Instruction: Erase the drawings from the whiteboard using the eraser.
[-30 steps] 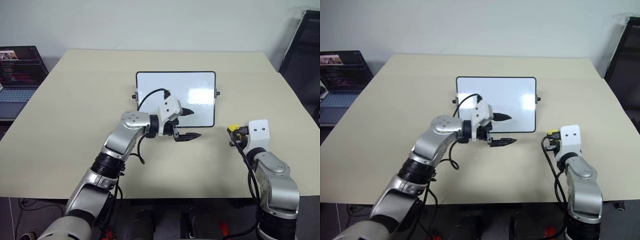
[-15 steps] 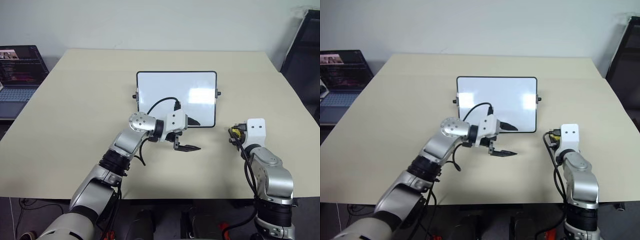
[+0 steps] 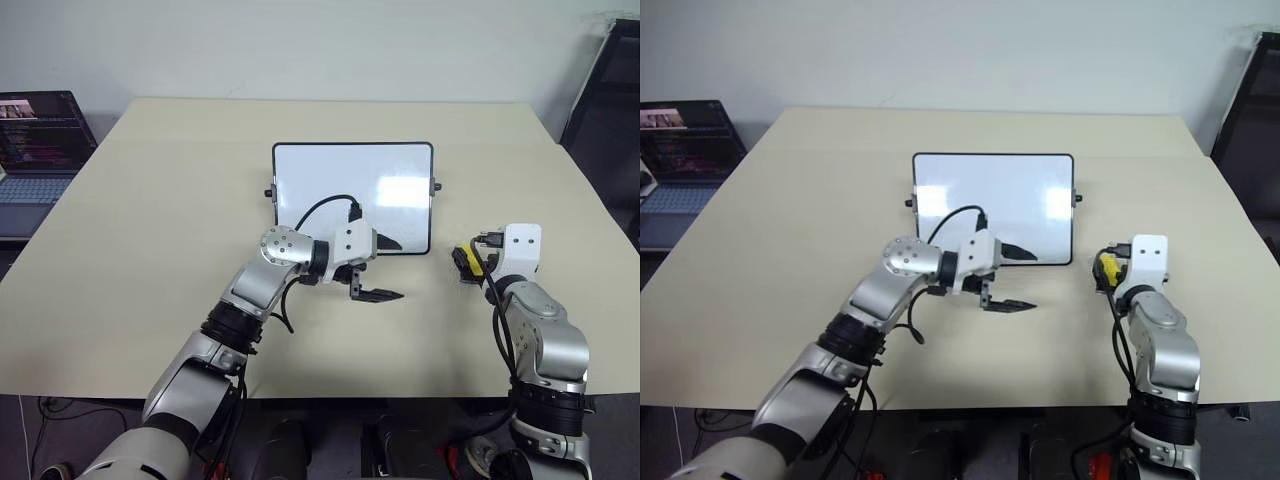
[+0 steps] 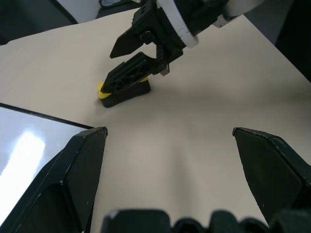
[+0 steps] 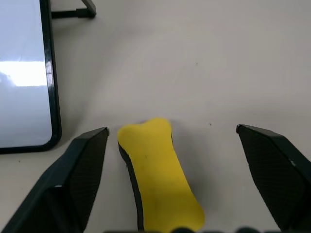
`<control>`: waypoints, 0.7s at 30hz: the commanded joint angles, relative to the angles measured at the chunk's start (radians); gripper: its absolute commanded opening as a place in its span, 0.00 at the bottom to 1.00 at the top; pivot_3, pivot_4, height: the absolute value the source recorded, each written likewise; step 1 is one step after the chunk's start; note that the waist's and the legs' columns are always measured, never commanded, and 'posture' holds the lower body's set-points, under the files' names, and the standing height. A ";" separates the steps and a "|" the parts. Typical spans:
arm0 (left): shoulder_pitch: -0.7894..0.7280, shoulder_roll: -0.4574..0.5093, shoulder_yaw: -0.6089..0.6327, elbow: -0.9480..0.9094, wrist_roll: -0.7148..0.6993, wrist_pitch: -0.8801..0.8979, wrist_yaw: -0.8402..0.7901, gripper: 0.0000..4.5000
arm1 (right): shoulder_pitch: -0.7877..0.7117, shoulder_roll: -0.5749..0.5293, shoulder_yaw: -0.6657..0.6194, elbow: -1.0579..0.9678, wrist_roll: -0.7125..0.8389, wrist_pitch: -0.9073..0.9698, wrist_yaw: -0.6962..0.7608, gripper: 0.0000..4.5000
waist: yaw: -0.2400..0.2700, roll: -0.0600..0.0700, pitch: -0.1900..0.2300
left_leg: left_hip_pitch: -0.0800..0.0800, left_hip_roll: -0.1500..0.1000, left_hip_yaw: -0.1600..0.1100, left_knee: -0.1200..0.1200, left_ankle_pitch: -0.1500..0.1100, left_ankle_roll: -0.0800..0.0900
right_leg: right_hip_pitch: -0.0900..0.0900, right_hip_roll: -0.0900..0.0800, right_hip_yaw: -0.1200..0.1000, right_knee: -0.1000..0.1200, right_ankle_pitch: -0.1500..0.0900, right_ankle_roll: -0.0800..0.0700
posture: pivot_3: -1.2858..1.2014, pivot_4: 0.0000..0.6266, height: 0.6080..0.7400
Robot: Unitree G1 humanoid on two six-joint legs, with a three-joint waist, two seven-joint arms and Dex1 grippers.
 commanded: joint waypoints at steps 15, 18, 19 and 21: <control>0.594 -0.043 0.450 -0.655 -0.027 0.333 0.690 1.00 | 0.445 0.051 0.110 -0.321 0.137 -0.499 0.135 1.00 | 0.000 0.000 -0.001 | 0.002 0.001 -0.003 0.001 0.000 0.000 | 0.002 -0.006 0.002 0.000 0.000 0.000 | 0.52 0.24 1.00; 0.685 -0.094 0.495 -0.688 0.044 0.289 0.847 1.00 | 0.491 0.053 0.114 -0.258 0.147 -0.652 0.168 1.00 | 0.006 0.000 -0.002 | 0.004 0.001 -0.002 0.001 0.000 0.000 | 0.005 -0.006 0.002 0.000 0.000 0.000 | 0.52 0.24 1.00; 0.710 -0.103 0.504 -0.691 0.065 0.268 0.883 1.00 | 0.495 0.062 0.115 -0.230 0.156 -0.682 0.168 1.00 | 0.007 0.000 -0.002 | 0.006 0.001 -0.002 0.001 0.000 0.000 | 0.007 -0.006 0.003 0.000 0.000 0.001 | 0.52 0.24 1.00; 0.731 -0.126 0.481 -0.698 0.109 0.247 0.942 1.00 | 0.486 0.047 0.092 -0.174 0.178 -0.724 0.186 1.00 | 0.009 -0.001 -0.001 | 0.012 0.001 -0.001 0.001 0.000 0.000 | 0.013 -0.006 0.003 -0.001 -0.001 0.002 | 0.52 0.24 1.00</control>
